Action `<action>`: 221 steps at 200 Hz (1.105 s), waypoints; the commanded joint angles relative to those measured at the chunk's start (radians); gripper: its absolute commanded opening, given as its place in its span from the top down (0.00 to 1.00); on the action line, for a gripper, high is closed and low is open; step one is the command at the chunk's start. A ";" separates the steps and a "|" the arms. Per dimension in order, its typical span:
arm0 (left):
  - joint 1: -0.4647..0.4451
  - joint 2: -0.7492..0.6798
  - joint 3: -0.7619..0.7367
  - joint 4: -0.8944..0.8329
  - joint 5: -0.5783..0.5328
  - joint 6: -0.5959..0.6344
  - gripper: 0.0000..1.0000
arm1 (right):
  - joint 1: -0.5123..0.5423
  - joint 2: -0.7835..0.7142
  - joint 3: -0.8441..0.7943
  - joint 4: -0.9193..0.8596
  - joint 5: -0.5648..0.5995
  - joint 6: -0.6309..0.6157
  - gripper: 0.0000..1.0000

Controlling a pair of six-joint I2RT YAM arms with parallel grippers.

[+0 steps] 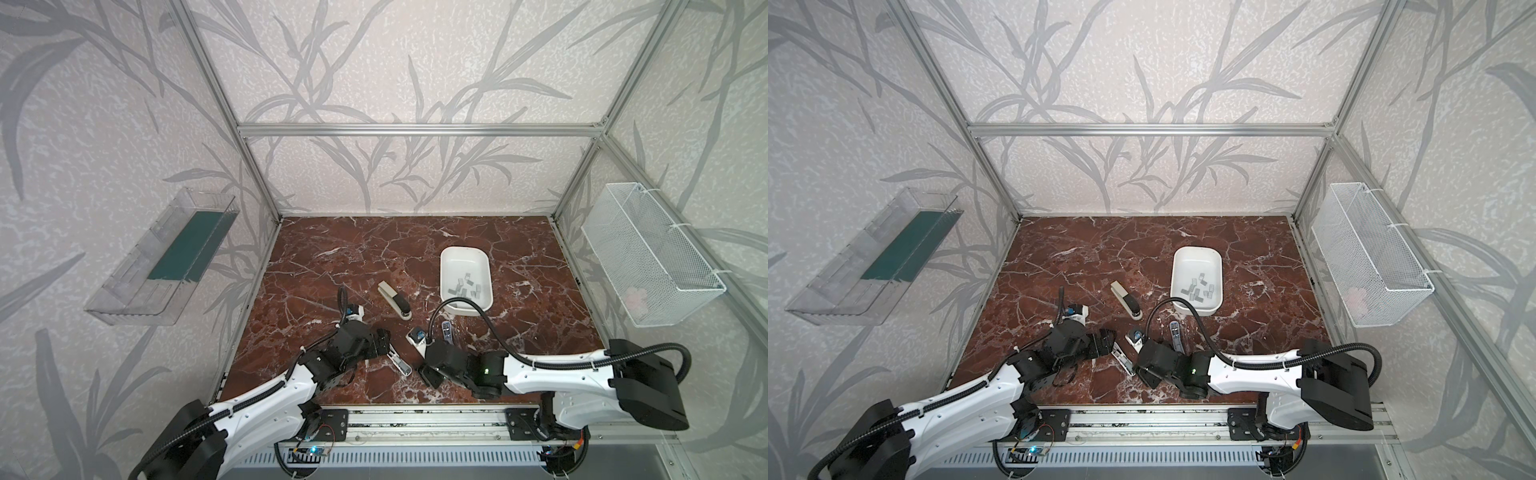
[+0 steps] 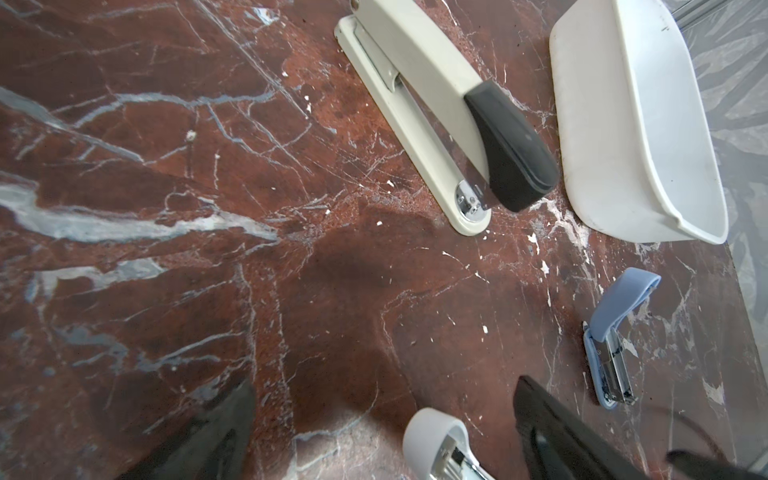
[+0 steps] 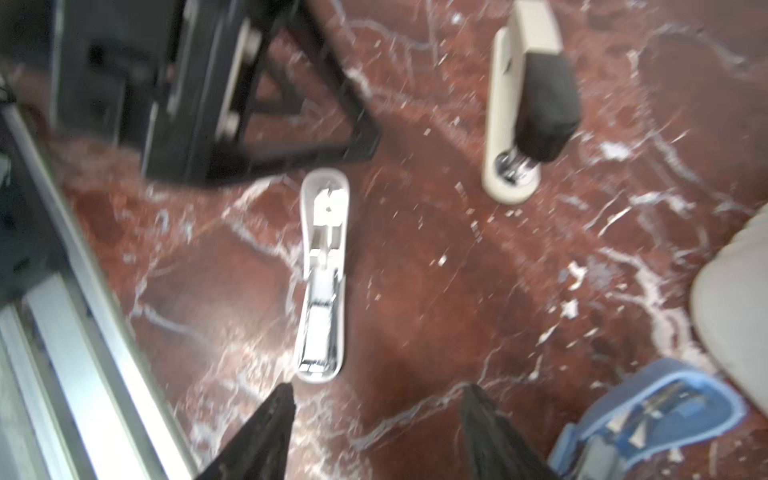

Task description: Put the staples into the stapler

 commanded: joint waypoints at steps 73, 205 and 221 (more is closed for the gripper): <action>-0.038 0.054 -0.040 0.169 0.060 -0.018 0.14 | 0.047 0.236 0.008 0.231 -0.008 0.069 0.51; -0.045 0.061 -0.095 0.295 0.094 0.003 0.29 | 0.045 0.360 -0.007 0.337 0.055 0.058 0.75; -0.047 0.047 -0.097 0.282 0.103 0.017 0.32 | 0.046 0.363 -0.018 0.359 0.053 0.058 0.76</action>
